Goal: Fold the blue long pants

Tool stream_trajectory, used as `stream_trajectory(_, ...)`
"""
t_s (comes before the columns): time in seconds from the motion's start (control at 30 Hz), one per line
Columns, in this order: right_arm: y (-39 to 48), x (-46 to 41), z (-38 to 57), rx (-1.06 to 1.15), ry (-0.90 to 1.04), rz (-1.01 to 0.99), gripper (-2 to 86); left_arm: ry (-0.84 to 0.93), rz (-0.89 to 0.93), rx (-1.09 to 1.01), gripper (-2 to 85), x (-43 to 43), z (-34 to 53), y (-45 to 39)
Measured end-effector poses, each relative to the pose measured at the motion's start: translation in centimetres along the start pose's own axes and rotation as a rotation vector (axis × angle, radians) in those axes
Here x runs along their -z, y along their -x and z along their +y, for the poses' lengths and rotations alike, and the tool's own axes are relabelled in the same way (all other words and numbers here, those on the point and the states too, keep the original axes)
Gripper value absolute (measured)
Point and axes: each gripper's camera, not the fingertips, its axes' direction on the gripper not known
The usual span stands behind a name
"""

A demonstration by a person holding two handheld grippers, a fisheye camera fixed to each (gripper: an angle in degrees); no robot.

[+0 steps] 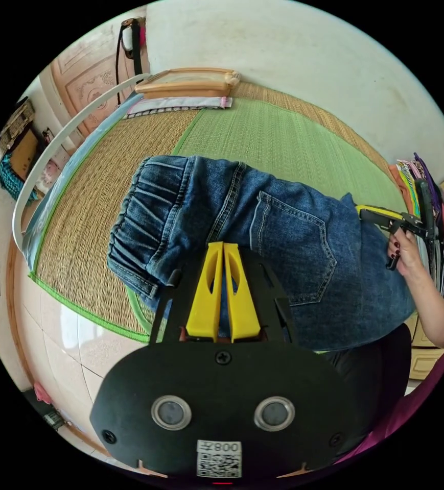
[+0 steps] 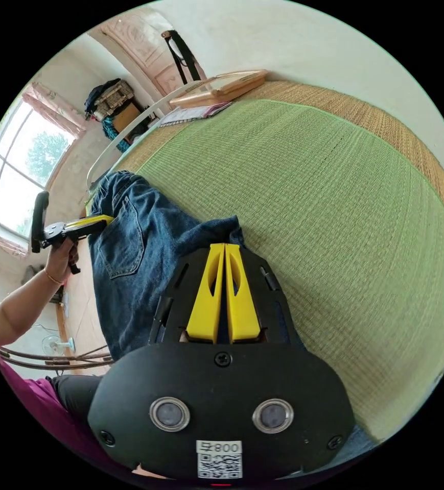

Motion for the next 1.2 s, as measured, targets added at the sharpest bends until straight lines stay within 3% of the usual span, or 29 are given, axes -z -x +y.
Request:
stream_trajectory(0.37, 0.3, -0.9, -2.7, 0.006, 0.046, 0.137, -0.1, -0.017, 0.056, 0.071, -0.1, 2.1, 2.6, 5.0)
stream_trajectory(0.63, -1.0, 1.0, -2.0, -0.075, -0.038, 0.061, 0.0, -0.173, 0.136, 0.041, 0.0, 6.7, 2.1, 5.8)
stream_trajectory(0.83, -2.6, -3.4, -1.3, -0.075, 0.043, 0.062, 0.0, -0.099, -0.017, 0.007, 0.0, 5.4, -2.3, 7.9)
stream_trajectory(0.97, -4.7, -4.5, 0.3, -0.150, -0.018, -0.012, 0.0, -0.110, 0.110, 0.096, 0.0, 4.8, -2.0, 10.3)
stream_trajectory(1.2, -7.0, -7.2, 2.0, -0.203, -0.029, -0.056, 0.0, -0.115, 0.150, 0.148, 0.0, 5.7, -2.1, 9.6)
